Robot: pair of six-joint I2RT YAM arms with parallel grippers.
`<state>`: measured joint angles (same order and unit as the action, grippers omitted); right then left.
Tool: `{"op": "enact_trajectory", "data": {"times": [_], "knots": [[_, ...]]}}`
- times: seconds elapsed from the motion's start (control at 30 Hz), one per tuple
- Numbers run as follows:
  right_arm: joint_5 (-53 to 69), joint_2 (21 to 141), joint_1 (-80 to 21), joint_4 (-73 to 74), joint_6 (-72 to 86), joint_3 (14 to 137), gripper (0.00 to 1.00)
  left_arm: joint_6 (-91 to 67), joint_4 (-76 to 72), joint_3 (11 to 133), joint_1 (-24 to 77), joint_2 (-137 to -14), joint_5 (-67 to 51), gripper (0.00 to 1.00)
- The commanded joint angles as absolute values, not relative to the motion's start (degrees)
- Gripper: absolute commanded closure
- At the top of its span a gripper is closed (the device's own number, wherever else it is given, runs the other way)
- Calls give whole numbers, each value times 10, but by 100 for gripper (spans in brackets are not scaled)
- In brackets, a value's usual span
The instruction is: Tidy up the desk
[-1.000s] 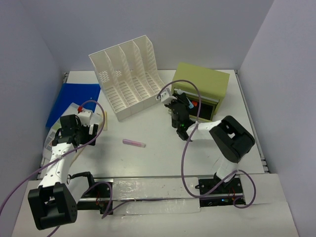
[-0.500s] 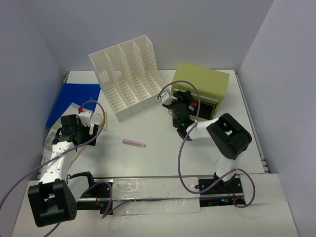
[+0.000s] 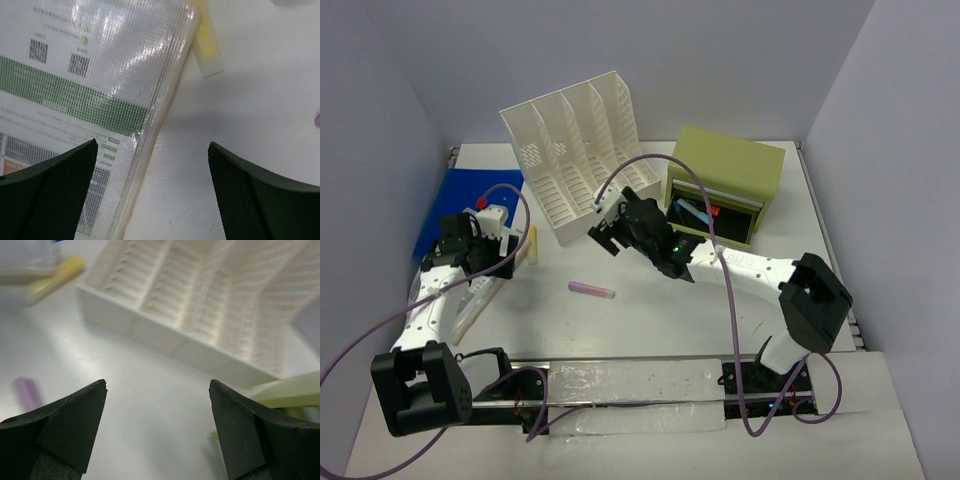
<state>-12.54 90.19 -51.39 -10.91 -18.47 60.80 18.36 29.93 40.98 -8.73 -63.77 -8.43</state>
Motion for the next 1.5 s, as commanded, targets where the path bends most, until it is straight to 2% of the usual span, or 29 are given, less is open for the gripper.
{"op": "enact_trajectory", "data": {"times": [0.0, 0.2, 0.4, 0.47, 0.6, 0.63, 0.67, 0.73, 0.77, 0.8, 0.9, 0.97, 1.07, 1.1, 1.23, 1.33, 1.47], "knots": [[51, 967, -523, 53, -38, 666, 13, 178, 312, 439, -90, -644, -122, 2], [6, 1082, -593, 153, -52, 769, 17, 178, 309, 418, -90, -634, -107, 2], [-13, 1136, -604, 197, -46, 790, 17, 179, 310, 409, -90, -615, -107, 2], [-37, 1163, -604, 213, -39, 806, 21, 180, 310, 409, -91, -614, -109, 2], [-100, 1212, -617, 273, -33, 842, 45, 179, 311, 410, -90, -616, -111, 2], [-125, 1222, -629, 278, -33, 843, 59, 180, 311, 410, -90, -615, -111, 2], [-131, 1222, -634, 274, -35, 838, 66, 182, 312, 410, -91, -614, -111, 2], [-136, 1204, -646, 249, -41, 798, 90, 183, 311, 408, -91, -615, -110, 2], [-138, 1186, -649, 230, -43, 776, 97, 185, 310, 408, -91, -618, -109, 2], [-142, 1165, -651, 211, -45, 753, 100, 187, 309, 408, -91, -620, -108, 2], [-230, 1098, -653, 167, -46, 706, 100, 196, 313, 413, -90, -634, -100, 2], [-367, 1047, -650, 120, -61, 652, 100, 199, 315, 419, -91, -644, -91, 2], [-490, 972, -636, 47, -113, 586, 100, 202, 315, 422, -90, -647, -85, 2], [-541, 944, -604, -26, -151, 559, 100, 204, 314, 423, -90, -648, -87, 2], [-583, 918, -518, -145, -257, 507, 100, 204, 311, 422, -90, -651, -94, 2], [-595, 939, -446, -207, -324, 498, 100, 207, 308, 418, -90, -653, -94, 2], [-596, 979, -407, -308, -425, 493, 98, 210, 302, 414, -90, -655, -86, 2]]}}
